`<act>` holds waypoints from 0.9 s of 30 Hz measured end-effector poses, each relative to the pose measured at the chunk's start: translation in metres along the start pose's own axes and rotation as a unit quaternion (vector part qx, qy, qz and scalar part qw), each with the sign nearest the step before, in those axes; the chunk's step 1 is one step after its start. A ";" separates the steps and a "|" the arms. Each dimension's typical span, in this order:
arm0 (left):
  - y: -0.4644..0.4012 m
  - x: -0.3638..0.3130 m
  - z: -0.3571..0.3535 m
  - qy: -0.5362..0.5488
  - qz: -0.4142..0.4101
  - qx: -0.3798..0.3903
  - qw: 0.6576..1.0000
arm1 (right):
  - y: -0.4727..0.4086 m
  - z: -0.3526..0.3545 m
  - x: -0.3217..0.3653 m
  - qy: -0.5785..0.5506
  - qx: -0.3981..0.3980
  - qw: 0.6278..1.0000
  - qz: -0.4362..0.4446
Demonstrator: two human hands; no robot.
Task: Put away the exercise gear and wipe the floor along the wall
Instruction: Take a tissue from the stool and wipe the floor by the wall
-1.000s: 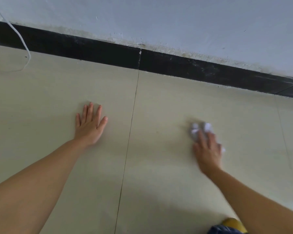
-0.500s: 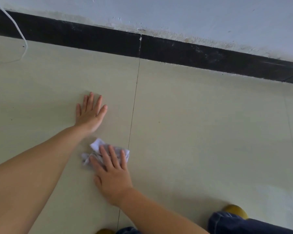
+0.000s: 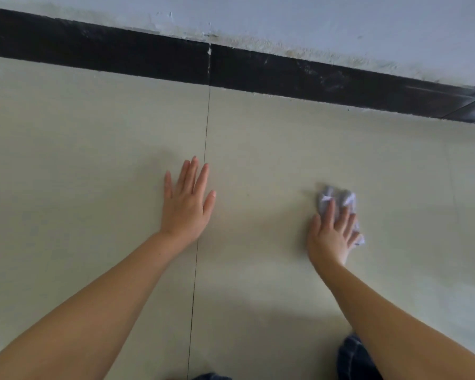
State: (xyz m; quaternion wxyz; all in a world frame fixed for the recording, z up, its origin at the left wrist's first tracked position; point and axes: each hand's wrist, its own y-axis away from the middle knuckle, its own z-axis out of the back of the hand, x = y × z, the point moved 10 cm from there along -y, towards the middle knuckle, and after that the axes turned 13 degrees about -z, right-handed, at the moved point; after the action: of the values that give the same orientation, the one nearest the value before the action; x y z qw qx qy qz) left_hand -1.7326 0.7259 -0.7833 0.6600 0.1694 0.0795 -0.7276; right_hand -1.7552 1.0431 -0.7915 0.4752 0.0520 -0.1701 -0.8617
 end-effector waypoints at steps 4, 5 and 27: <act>0.004 -0.016 -0.008 -0.033 -0.060 0.014 0.998 | 0.107 -0.053 0.138 0.083 0.022 0.923 0.374; 0.009 -0.015 -0.009 -0.047 -0.072 0.019 0.996 | 0.115 -0.056 0.160 0.097 0.026 0.888 0.449; -0.002 -0.056 -0.013 -0.195 -0.014 0.286 0.938 | 0.046 -0.028 0.218 0.222 0.081 0.796 0.557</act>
State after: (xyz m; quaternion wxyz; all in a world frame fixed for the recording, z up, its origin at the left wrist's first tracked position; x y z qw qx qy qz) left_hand -1.7287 0.7825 -0.7759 0.5760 0.2048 -0.2594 -0.7476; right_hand -1.8302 0.8312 -0.7862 0.8919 0.1763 -0.1289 -0.3960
